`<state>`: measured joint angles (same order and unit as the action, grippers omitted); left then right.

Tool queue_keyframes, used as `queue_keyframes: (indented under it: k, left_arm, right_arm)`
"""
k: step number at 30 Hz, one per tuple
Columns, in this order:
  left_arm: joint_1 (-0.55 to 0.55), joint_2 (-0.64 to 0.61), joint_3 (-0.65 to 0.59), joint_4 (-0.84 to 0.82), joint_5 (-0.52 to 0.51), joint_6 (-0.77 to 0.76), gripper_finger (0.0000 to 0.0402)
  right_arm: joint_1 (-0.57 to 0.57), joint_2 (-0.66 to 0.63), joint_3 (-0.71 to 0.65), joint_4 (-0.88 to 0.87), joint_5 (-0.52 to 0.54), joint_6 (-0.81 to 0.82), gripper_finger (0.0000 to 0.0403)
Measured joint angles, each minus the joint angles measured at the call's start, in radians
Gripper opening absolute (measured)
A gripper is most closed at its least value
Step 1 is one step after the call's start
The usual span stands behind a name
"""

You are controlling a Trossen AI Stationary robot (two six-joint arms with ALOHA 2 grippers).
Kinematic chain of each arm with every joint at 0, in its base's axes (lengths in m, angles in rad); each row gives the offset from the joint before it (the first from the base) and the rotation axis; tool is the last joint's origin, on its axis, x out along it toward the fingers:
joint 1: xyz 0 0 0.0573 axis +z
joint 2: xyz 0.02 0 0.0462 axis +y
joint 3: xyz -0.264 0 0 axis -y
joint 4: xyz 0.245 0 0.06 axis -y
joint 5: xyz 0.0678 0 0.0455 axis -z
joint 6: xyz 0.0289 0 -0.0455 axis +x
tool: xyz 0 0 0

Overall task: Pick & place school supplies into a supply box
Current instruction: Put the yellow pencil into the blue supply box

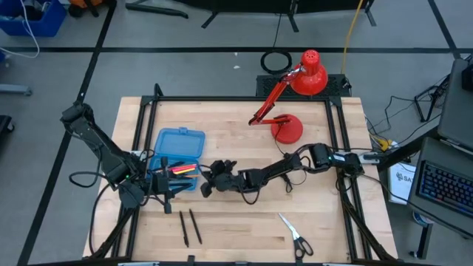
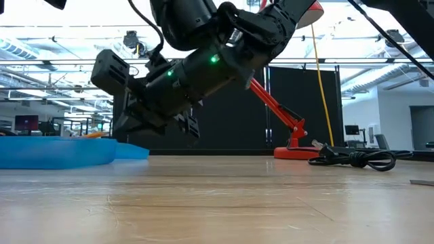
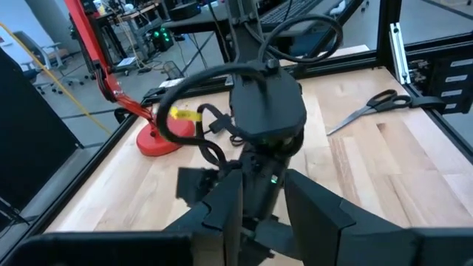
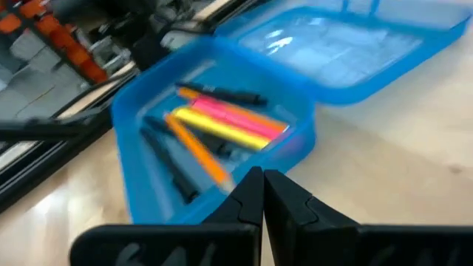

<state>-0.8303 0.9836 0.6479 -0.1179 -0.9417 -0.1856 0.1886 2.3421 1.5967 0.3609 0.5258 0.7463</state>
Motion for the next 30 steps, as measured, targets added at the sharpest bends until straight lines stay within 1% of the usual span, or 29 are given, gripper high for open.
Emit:
queue_keyframes:
  k: [3, 6, 14, 16, 18, 20, 22, 23, 26, 27, 28, 30]
  left_arm:
    - [0.0, 0.0, 0.0, 0.009, 0.0, 0.005, 0.0106]
    - [0.0, 0.0, 0.0, 0.009, 0.0, 0.009, 0.0106]
    - [0.0, 0.0, 0.0, 0.009, 0.0, 0.016, 0.0106]
    - [0.0, 0.0, 0.0, 0.009, 0.0, 0.017, 0.0106]
    - [0.002, 0.0, 0.0, 0.009, 0.0, 0.017, 0.0106]
    - [0.007, 0.0, 0.0, 0.009, 0.001, 0.017, 0.0106]
    - [0.013, 0.0, 0.0, 0.008, 0.002, 0.017, 0.0106]
    - [0.016, 0.001, 0.0, 0.008, 0.004, 0.016, 0.0106]
    - [0.026, 0.012, 0.0, 0.009, 0.032, 0.011, 0.0106]
    - [0.028, 0.015, 0.0, 0.009, 0.042, 0.011, 0.0106]
    - [0.029, 0.019, 0.0, 0.009, 0.049, 0.011, 0.0106]
    - [0.032, 0.03, 0.0, 0.01, 0.059, 0.011, 0.0106]
  right_arm:
    - [0.0, 0.0, 0.0, -0.014, -0.039, 0.021, 0.0]
    - [-0.001, 0.0, 0.0, -0.046, -0.034, 0.035, 0.0]
    - [-0.005, 0.0, 0.0, -0.015, -0.041, 0.027, 0.0]
    - [-0.008, 0.0, 0.0, -0.005, -0.065, 0.027, 0.0]
    - [-0.016, 0.0, 0.0, 0.028, -0.13, 0.024, 0.0]
    - [-0.021, 0.012, 0.0, 0.118, -0.201, -0.019, 0.0]
    - [-0.021, 0.014, 0.0, 0.165, -0.228, -0.037, 0.0]
    - [-0.02, 0.014, 0.0, 0.171, -0.227, -0.041, 0.0]
    - [-0.014, 0.014, 0.0, 0.153, -0.14, -0.092, 0.0]
    - [-0.01, 0.014, 0.0, 0.153, -0.139, -0.115, 0.0]
    - [-0.01, 0.014, 0.0, 0.157, -0.159, -0.141, 0.0]
    - [-0.01, 0.01, 0.0, 0.167, -0.251, -0.223, 0.0]
